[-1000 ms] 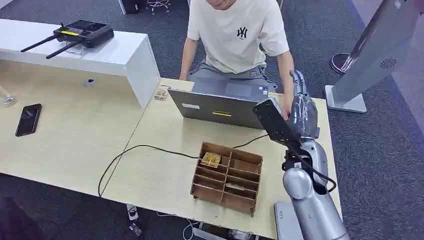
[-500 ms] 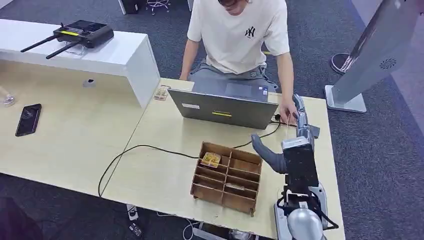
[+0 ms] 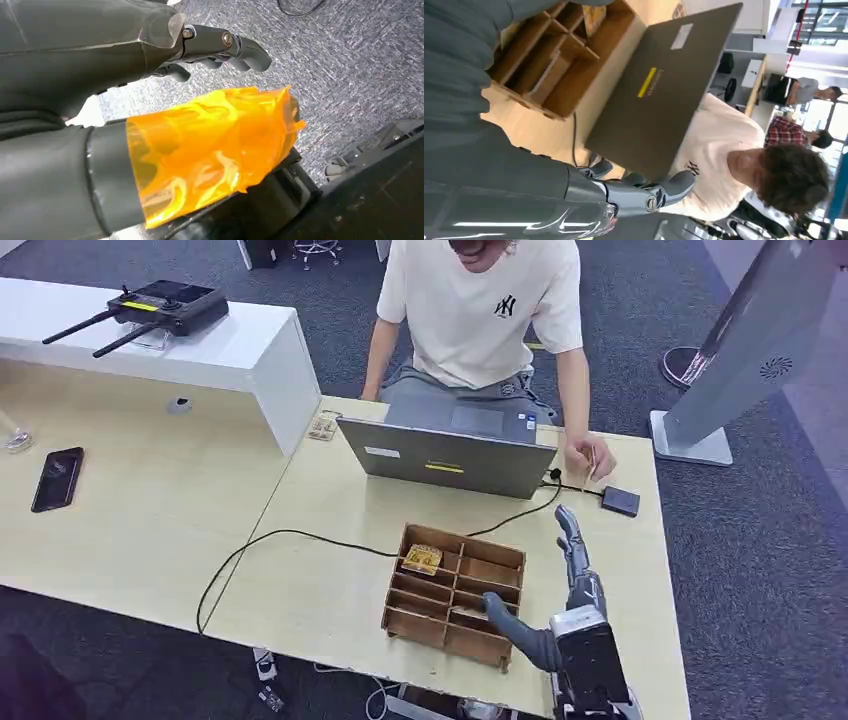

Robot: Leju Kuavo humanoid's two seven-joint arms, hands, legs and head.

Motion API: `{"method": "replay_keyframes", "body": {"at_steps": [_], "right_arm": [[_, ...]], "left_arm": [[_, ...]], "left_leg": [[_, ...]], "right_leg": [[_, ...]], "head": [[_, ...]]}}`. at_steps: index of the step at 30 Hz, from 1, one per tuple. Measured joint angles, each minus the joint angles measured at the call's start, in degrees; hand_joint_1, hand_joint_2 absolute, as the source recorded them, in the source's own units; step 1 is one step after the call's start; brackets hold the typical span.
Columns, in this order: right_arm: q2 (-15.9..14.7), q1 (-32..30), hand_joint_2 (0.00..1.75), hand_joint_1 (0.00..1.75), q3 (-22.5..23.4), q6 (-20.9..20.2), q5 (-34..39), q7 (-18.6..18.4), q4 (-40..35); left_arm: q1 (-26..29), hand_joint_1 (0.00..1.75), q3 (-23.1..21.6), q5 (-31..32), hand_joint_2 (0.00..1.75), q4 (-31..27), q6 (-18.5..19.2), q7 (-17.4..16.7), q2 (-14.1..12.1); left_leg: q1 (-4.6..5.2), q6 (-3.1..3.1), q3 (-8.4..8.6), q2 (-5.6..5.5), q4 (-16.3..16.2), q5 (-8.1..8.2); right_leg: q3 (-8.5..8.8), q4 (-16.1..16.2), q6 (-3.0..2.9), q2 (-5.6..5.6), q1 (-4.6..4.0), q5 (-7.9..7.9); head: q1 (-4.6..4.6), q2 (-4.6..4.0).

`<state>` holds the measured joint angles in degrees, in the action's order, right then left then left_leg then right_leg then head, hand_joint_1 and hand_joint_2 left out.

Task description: Pass the card to the sensor for recognition and then transmit it.

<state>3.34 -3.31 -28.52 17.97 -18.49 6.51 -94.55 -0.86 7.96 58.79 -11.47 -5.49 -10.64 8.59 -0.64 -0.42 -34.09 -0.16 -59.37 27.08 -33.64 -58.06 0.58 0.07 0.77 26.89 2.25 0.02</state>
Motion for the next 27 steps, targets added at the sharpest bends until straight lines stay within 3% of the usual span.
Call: {"method": "replay_keyframes", "body": {"at_steps": [1, 9, 20, 21, 22, 23, 25, 27], "right_arm": [[-0.24, -0.32, 1.75, 0.00, -0.33, 0.02, 0.50, 0.00, 0.00], [-2.43, -2.02, 1.75, 0.00, -2.25, 0.48, 2.10, -0.02, 0.02], [-5.29, -2.15, 1.75, 0.00, -5.88, 4.24, -6.23, -1.38, 0.02], [-5.38, -2.15, 1.75, 0.31, -6.10, 4.37, -7.13, -1.66, 0.02], [-5.46, -2.15, 1.75, 1.54, -6.27, 4.59, -8.39, -2.12, 0.02], [-5.55, -2.12, 1.75, 1.54, -6.40, 4.96, -9.25, -2.36, 0.02], [-5.88, -2.04, 1.75, 1.75, -6.88, 5.77, -11.78, -3.04, 0.02], [-6.03, -1.99, 1.75, 1.75, -7.32, 6.41, -14.35, -3.56, 0.02]], "left_arm": [[0.03, 0.00, 0.13, -0.02, 0.00, 0.00, -0.04, 0.00, 0.00], [0.17, 0.00, 1.11, -0.18, 0.00, 0.00, -0.20, 0.04, -0.02], [0.35, 0.00, 1.22, -0.15, 0.00, 0.00, -0.35, 0.39, -0.04], [0.35, 0.00, 1.22, -0.11, 0.00, 0.00, -0.35, 0.39, -0.04], [0.35, 0.00, 1.22, 0.02, 0.00, 0.00, -0.35, 0.42, -0.04], [0.35, 0.00, 1.22, 0.04, 0.00, 0.00, -0.35, 0.44, -0.04], [0.35, 0.00, 1.22, 0.20, 0.00, 0.00, -0.35, 0.46, -0.07], [0.35, 0.00, 1.22, 0.26, 0.00, 0.00, -0.35, 0.48, -0.07]], "left_leg": [[0.00, 0.00, 0.00, 0.00, 0.00, 0.00], [0.00, 0.00, -0.01, -0.01, 0.00, 0.00], [0.00, 0.01, 0.00, 0.00, 0.00, 0.00], [0.00, 0.01, 0.00, 0.00, 0.00, 0.00], [0.00, 0.01, 0.00, 0.00, 0.00, 0.00], [0.00, 0.01, -0.01, -0.01, 0.00, 0.00], [0.00, 0.01, -0.01, -0.01, 0.00, 0.00], [0.00, 0.01, -0.01, -0.01, 0.00, 0.00]], "right_leg": [[0.00, 0.00, 0.00, 0.00, 0.00, 0.00], [0.00, 0.00, 0.00, 0.00, 0.00, 0.00], [0.00, 0.00, 0.00, 0.00, 0.00, 0.00], [0.00, 0.00, 0.00, 0.00, 0.00, 0.00], [0.00, 0.00, 0.00, 0.00, 0.00, 0.00], [0.00, 0.00, 0.00, 0.00, 0.00, 0.00], [0.00, 0.00, 0.00, 0.00, 0.00, 0.00], [0.00, 0.00, 0.00, 0.00, 0.00, 0.00]], "head": [[-0.02, 0.00], [-0.02, 0.00], [0.00, 0.00], [0.00, 0.00], [-0.02, 0.00], [0.00, 0.00], [-0.02, 0.00], [-0.02, 0.00]]}}
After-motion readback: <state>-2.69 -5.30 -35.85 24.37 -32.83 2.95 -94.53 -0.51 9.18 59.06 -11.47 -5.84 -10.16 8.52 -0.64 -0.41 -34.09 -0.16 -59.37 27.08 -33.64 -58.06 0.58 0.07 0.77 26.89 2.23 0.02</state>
